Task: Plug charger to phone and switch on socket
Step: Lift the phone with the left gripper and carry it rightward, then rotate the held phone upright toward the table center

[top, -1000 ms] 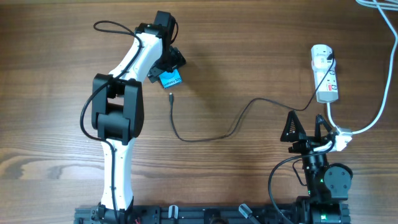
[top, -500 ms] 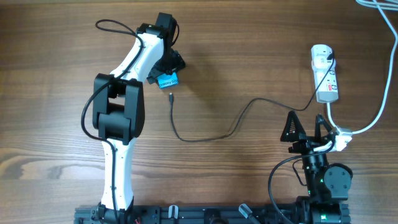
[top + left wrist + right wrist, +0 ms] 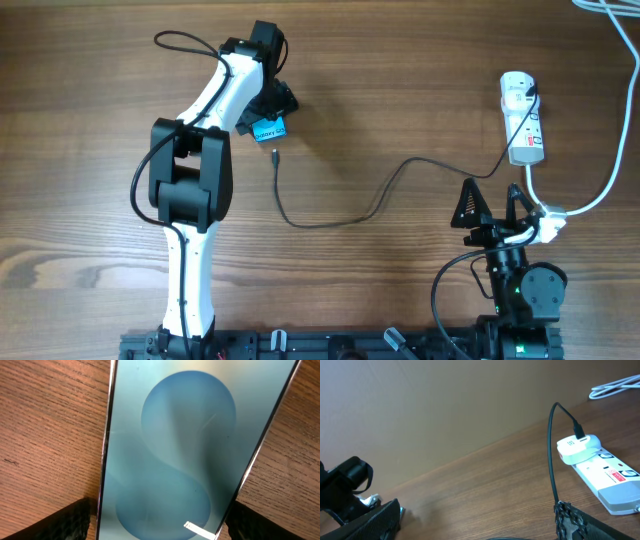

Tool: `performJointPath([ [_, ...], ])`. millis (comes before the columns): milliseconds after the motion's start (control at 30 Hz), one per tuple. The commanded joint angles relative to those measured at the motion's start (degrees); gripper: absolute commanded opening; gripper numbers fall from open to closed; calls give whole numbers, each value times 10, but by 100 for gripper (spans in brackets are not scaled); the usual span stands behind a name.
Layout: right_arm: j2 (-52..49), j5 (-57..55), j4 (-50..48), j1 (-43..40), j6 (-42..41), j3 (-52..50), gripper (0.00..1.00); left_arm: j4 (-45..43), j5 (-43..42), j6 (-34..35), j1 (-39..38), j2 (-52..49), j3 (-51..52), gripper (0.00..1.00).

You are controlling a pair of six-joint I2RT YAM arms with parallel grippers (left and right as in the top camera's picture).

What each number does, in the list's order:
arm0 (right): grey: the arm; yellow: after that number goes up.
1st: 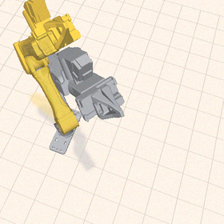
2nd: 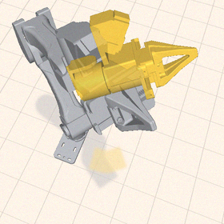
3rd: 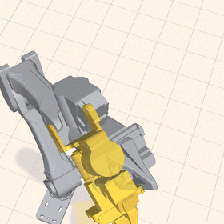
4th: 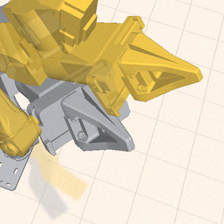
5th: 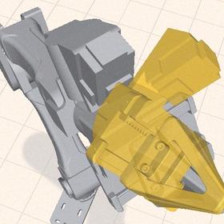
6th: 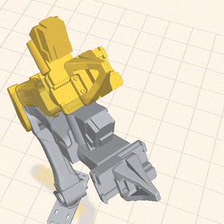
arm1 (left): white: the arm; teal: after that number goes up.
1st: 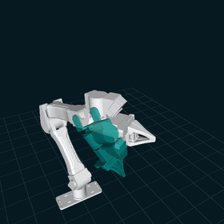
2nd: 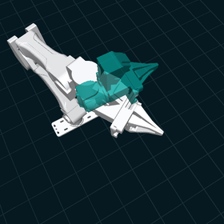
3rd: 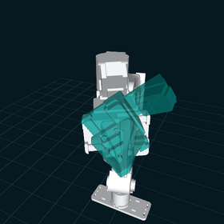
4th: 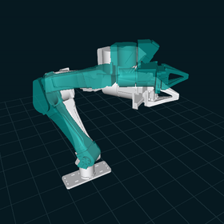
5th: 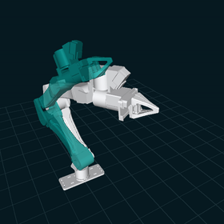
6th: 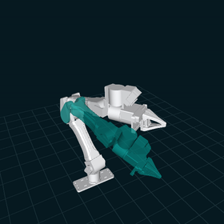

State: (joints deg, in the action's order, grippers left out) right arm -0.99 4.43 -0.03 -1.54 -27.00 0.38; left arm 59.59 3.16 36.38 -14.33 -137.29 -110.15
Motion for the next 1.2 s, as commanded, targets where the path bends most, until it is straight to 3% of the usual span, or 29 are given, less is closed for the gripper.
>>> performJointPath([
  [0,7,-6,-1,5,-2,-1,100,3,2,-35,7,-97,52,89],
  [400,7,-6,-1,5,-1,-1,100,0,2,-92,7,-97,52,84],
  [1167,7,-6,-1,5,-2,-1,100,-2,2,-92,7,-97,52,72],
])
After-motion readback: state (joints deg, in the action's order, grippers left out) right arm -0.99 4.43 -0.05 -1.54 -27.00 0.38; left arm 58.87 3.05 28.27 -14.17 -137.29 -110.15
